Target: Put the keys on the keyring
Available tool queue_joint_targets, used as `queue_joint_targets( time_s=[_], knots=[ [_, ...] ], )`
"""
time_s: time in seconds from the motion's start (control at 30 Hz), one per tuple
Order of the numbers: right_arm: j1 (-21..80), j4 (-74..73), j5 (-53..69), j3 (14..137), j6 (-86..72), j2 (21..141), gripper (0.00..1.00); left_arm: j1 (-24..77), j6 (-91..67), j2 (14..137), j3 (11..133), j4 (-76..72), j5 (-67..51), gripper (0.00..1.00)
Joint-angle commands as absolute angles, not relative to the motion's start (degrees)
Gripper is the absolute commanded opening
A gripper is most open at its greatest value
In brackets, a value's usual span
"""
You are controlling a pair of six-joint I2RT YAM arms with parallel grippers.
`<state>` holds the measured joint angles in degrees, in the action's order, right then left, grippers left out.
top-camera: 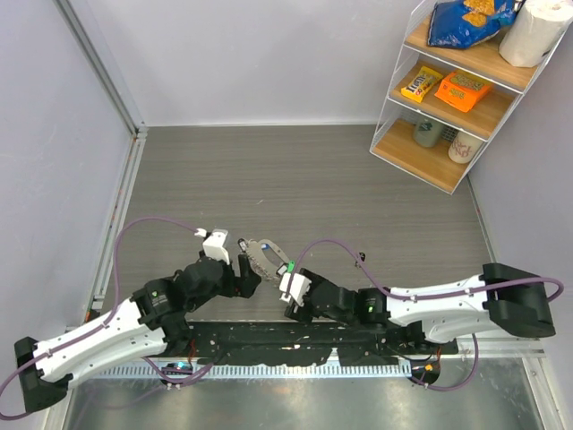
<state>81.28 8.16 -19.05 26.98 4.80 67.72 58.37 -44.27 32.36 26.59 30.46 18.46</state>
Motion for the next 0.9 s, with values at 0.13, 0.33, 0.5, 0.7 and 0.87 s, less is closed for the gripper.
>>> queue_joint_targets(
  time_s=[0.13,0.33,0.5,0.7,0.87],
  knots=[
    [81.8,32.4,-18.7,22.1,18.9,75.0,0.72,58.2,-37.1,30.8,24.6,23.8,19.4,0.88],
    [81.7,41.5,-19.7,22.1,23.1,83.2,0.66,58.3,-34.5,30.0,22.8,20.6,18.5,0.89],
    [81.7,48.9,-22.1,22.2,26.6,88.2,0.62,58.3,-33.5,28.3,21.2,20.1,18.9,0.90],
    [81.7,54.0,-23.5,21.7,27.4,92.0,0.49,58.2,-32.7,26.2,20.6,19.9,18.8,0.90],
    [81.4,54.6,-22.8,21.4,27.2,93.0,0.43,58.2,-32.1,24.9,20.3,20.2,19.4,0.91]
  ],
)
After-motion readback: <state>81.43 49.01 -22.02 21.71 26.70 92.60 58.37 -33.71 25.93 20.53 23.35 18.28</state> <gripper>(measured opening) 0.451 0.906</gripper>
